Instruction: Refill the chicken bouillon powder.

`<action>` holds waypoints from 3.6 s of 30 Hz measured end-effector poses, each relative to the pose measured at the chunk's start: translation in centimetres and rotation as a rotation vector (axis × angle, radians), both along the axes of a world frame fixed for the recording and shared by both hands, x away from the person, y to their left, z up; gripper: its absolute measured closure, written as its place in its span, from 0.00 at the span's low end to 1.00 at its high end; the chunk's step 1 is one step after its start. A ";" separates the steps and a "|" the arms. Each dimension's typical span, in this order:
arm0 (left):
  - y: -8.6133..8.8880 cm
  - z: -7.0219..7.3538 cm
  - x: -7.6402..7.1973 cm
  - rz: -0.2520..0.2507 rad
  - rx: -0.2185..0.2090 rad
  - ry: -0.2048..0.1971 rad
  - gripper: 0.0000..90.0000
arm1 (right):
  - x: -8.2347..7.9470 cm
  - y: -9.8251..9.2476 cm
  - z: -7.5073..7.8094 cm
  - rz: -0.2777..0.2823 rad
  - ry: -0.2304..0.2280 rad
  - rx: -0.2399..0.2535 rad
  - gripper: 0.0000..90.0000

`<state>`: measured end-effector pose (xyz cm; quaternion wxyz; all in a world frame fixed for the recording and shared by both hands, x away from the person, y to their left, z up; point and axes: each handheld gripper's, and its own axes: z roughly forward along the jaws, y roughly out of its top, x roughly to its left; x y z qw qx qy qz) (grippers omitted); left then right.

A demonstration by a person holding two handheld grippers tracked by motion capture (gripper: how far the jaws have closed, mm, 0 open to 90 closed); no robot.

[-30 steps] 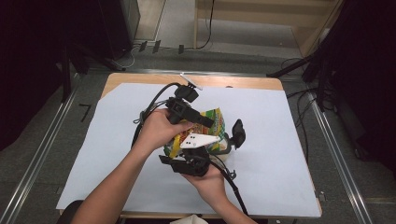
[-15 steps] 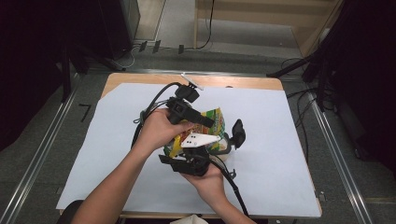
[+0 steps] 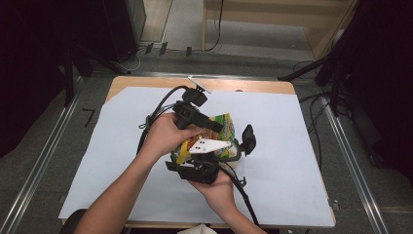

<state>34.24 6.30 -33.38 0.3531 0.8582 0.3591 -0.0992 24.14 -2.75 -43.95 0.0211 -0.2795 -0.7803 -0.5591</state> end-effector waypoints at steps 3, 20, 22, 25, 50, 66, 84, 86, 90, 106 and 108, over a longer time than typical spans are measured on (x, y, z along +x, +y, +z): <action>0.0 -0.1 0.0 -0.002 0.002 0.001 0.80 | 0.0 0.0 -0.1 0.000 -0.003 -0.003 0.78; 0.0 -0.1 0.1 -0.002 0.003 0.006 0.80 | 0.0 0.0 0.0 0.005 -0.001 -0.011 0.78; 0.0 -0.1 0.1 -0.003 0.001 0.007 0.79 | 0.0 0.0 0.0 0.004 -0.002 -0.011 0.78; 0.0 -0.1 0.1 -0.003 0.001 0.005 0.79 | 0.0 -0.1 0.0 0.005 -0.001 -0.011 0.78; 0.0 -0.5 0.0 -0.007 0.020 0.018 0.79 | 0.0 0.0 -0.4 0.009 -0.008 -0.027 0.78; 0.2 0.2 -0.4 -0.004 0.001 0.001 0.78 | -0.1 0.0 0.2 0.025 -0.012 -0.011 0.78; 0.3 0.1 -0.1 0.009 -0.010 0.008 0.78 | 0.1 -0.1 0.6 0.052 0.027 -0.014 0.76; 0.3 0.1 -0.1 0.008 -0.006 0.005 0.78 | 0.2 -0.1 0.5 0.052 0.033 -0.014 0.76; 0.1 0.0 -0.1 0.005 0.000 0.001 0.79 | 0.2 -0.1 0.4 0.050 0.036 -0.009 0.76; -0.5 -0.1 0.2 -0.011 0.013 -0.003 0.80 | 0.4 -0.3 0.2 0.031 0.057 -0.001 0.75; -0.6 -0.1 0.1 -0.010 0.017 -0.006 0.80 | 0.4 -0.2 0.1 0.029 0.054 -0.003 0.75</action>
